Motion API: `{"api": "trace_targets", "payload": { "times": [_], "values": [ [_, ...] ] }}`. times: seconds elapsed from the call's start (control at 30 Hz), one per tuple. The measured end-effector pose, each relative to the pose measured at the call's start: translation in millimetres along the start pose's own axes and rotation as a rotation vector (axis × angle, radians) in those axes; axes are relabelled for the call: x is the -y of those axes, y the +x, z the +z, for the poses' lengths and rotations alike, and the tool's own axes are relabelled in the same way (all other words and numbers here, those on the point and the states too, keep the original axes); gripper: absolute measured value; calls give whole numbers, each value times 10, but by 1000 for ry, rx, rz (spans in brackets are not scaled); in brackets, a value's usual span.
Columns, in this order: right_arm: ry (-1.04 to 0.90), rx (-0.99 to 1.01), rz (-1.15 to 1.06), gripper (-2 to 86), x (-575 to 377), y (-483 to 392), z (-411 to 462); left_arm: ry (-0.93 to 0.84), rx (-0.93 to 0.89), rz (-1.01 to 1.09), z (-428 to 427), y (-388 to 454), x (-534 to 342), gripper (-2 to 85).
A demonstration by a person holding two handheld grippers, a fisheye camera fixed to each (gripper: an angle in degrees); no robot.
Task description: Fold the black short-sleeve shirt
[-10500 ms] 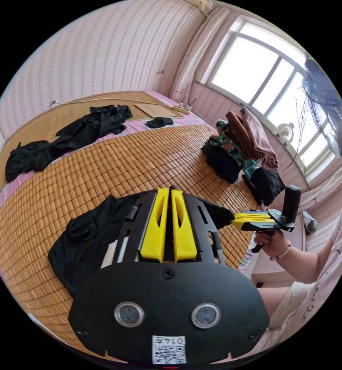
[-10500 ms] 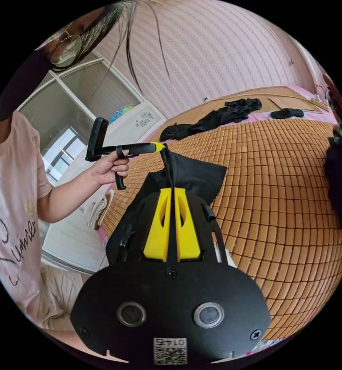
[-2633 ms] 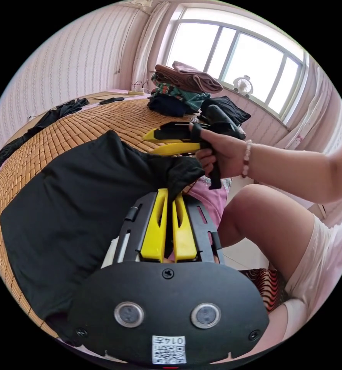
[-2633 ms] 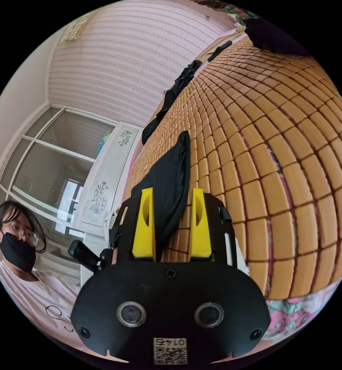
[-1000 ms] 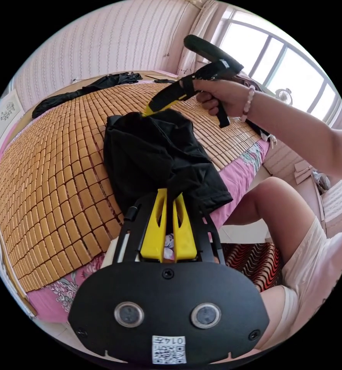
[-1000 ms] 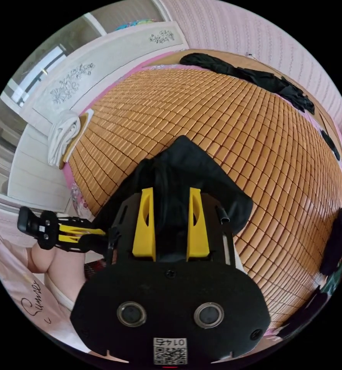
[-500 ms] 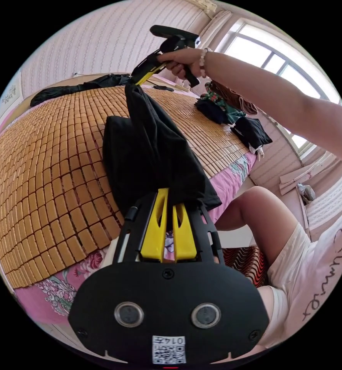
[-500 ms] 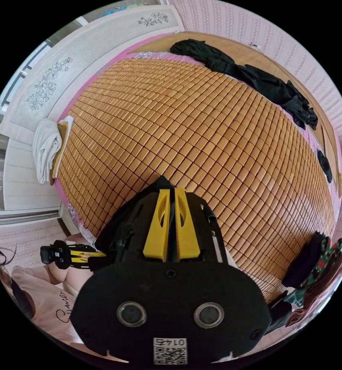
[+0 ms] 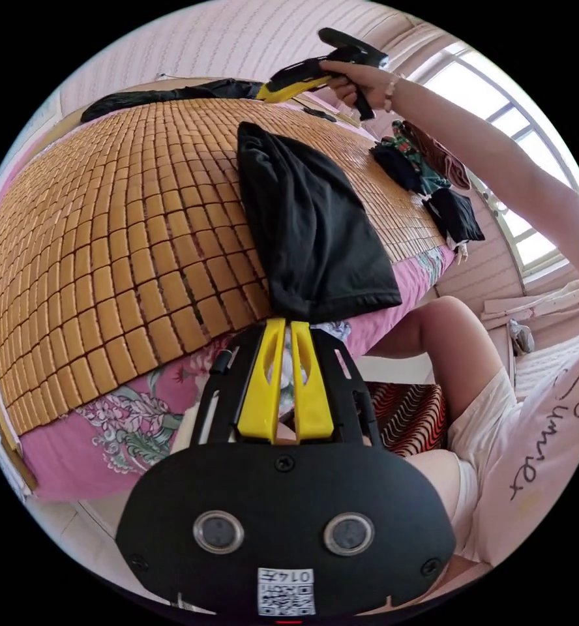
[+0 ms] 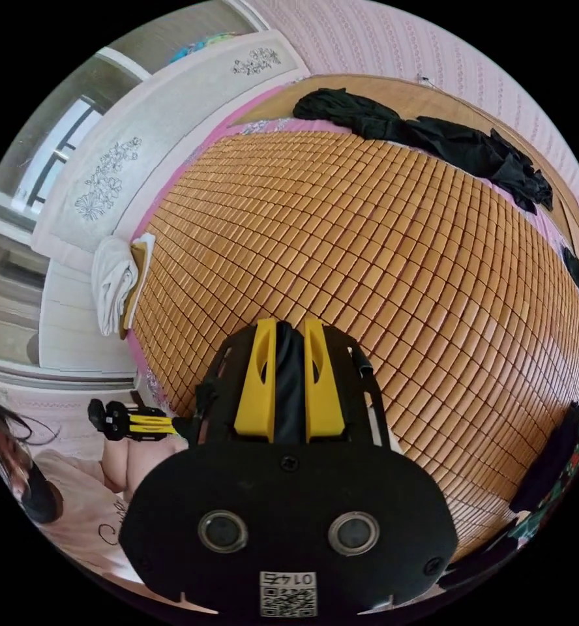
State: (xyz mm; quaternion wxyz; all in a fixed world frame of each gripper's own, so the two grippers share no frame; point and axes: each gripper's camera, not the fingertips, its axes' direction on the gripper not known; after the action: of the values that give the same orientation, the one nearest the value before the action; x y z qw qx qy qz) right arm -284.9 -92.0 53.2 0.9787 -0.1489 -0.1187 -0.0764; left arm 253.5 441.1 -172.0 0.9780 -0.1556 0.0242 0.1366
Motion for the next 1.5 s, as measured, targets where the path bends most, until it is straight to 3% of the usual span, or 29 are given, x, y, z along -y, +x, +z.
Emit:
{"api": "trace_targets", "payload": {
  "times": [0.27,0.5,0.7,0.77,1.07,1.3,1.43,1.5],
  "values": [
    [-175,-171,-204,148,-181,-156,763,263,-112,-110,-470,-153,-89,95],
    [-170,-136,-294,45,-324,-358,849,74,-38,-24,-216,200,201,67],
    [52,-58,-267,17,-738,-353,273,49,14,32,-375,343,156,10],
    [183,-6,-285,14,-1059,-394,-139,87,49,29,-522,351,73,4],
    [403,0,-436,11,-1952,-1175,-1432,340,8,-18,-1478,501,-478,-6],
    [433,94,-718,14,-1766,-2378,-1699,615,219,-124,-3003,679,-1740,-5],
    [411,179,-875,23,-946,-3503,-1467,691,502,-293,-3909,516,-2368,4],
    [348,202,-834,32,-416,-4007,-1192,710,651,-404,-4214,256,-2510,21]
  ]
}}
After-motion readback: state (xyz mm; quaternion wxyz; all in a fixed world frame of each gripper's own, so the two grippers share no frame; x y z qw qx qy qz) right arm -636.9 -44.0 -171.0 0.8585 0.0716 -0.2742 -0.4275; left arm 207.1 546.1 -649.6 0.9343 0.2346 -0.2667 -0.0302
